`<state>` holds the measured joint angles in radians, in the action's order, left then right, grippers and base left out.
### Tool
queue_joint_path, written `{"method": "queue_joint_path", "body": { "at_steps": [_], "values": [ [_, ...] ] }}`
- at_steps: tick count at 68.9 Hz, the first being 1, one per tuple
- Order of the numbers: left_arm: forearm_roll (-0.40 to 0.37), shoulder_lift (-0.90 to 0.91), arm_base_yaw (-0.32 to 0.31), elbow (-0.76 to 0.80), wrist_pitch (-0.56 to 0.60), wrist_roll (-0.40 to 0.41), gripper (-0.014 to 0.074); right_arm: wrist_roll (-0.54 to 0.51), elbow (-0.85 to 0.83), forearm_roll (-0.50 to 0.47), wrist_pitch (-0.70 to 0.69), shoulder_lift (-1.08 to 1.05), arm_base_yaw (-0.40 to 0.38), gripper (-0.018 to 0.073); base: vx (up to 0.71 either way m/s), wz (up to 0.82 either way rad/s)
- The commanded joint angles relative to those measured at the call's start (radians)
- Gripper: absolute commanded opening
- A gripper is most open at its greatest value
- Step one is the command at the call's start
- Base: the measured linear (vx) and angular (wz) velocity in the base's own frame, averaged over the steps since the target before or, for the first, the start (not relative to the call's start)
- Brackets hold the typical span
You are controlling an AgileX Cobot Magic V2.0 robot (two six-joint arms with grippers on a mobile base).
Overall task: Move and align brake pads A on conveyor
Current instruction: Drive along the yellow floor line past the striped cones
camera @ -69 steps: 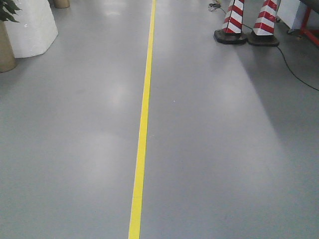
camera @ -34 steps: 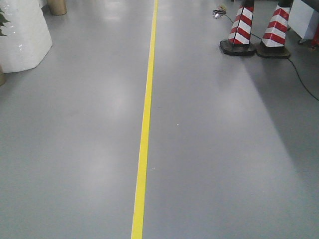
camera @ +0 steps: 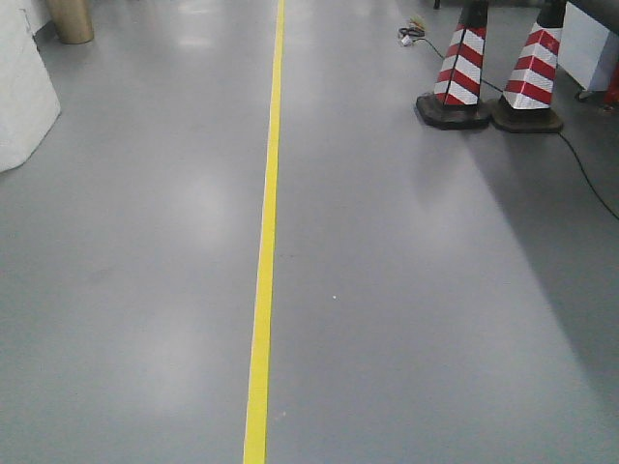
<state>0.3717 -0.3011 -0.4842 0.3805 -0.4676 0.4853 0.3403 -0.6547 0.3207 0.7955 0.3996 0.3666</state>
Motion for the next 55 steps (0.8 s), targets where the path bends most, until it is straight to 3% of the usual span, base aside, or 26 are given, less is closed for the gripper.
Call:
{"method": "queue_joint_path", "body": {
  "at_steps": [1,55],
  "values": [
    [0.011,-0.01,-0.001,0.029,0.09,0.005,-0.0006,-0.007,-0.028,0.029,-0.096,0.005,-0.006,-0.0004,0.66,-0.01],
    [0.011,-0.01,-0.001,0.029,0.09,0.005,-0.0006,-0.007,-0.028,0.029,-0.095,0.006,-0.006,-0.0004,0.66,-0.01]
  ]
}}
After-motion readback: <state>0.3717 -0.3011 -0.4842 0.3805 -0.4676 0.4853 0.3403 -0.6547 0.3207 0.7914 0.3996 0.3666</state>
